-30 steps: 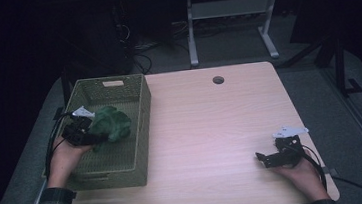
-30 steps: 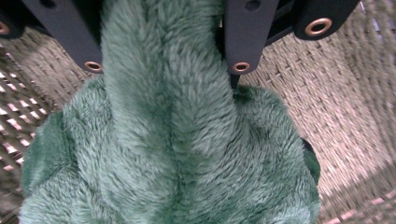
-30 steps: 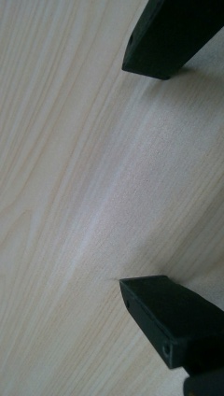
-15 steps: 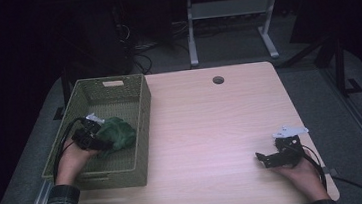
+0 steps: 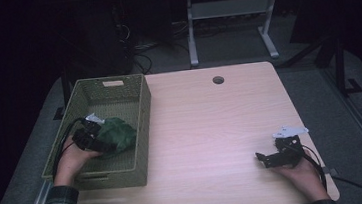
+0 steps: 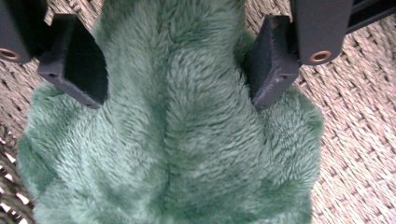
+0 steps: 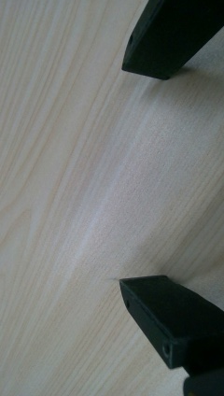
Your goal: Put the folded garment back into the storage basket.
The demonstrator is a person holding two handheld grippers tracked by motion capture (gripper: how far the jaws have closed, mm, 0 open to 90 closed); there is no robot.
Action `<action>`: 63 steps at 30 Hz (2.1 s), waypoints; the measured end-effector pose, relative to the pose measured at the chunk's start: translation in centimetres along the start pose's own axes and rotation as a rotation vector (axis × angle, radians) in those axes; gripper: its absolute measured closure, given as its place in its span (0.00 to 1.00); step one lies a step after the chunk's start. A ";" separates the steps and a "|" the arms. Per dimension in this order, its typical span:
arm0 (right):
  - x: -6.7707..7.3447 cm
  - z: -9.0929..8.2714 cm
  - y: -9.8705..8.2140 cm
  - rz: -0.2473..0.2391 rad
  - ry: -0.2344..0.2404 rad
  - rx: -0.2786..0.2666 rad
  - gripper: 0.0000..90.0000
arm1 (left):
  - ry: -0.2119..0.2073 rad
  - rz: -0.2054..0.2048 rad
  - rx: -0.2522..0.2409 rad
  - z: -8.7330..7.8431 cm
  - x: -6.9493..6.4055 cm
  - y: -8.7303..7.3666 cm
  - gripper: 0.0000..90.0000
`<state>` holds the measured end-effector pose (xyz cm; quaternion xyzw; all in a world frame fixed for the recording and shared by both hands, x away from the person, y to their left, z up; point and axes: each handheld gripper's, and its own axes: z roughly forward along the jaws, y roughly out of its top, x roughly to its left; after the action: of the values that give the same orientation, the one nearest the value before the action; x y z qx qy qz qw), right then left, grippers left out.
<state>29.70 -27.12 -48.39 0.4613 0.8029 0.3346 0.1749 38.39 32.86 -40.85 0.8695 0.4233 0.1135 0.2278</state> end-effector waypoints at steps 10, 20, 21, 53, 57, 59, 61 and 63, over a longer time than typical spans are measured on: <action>0.0 0.0 0.0 0.002 0.000 -0.001 0.00 | 0.024 0.003 -0.085 -2.4 -0.1 0.2 0.17; 0.0 0.0 0.0 0.004 -0.001 0.000 0.00 | 0.023 0.001 -0.148 -4.2 -0.6 1.4 0.15; 0.0 0.0 0.0 0.004 -0.001 0.000 0.00 | 0.021 0.004 -0.162 -4.5 -1.0 1.8 0.15; 0.0 0.0 0.0 0.005 -0.004 -0.001 0.00 | -0.154 0.163 -0.355 -4.2 -14.0 8.9 0.16; 0.0 0.0 0.0 0.005 -0.004 -0.001 0.00 | -0.181 0.186 -0.363 -3.3 -15.8 9.6 0.16; 0.0 0.0 0.0 0.005 -0.004 0.000 0.00 | -0.193 0.191 -0.371 -2.8 -16.7 9.9 0.16; 0.0 0.0 0.0 0.005 -0.004 -0.001 0.00 | -0.208 0.185 -0.384 -2.3 -17.5 10.2 0.16; 0.0 0.0 0.0 0.005 -0.004 -0.001 0.00 | -0.218 0.186 -0.391 -1.6 -18.2 10.4 0.16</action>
<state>29.68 -27.10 -48.39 0.4637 0.8014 0.3343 0.1759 33.67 13.38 -34.37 0.8512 0.2844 0.1192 0.4246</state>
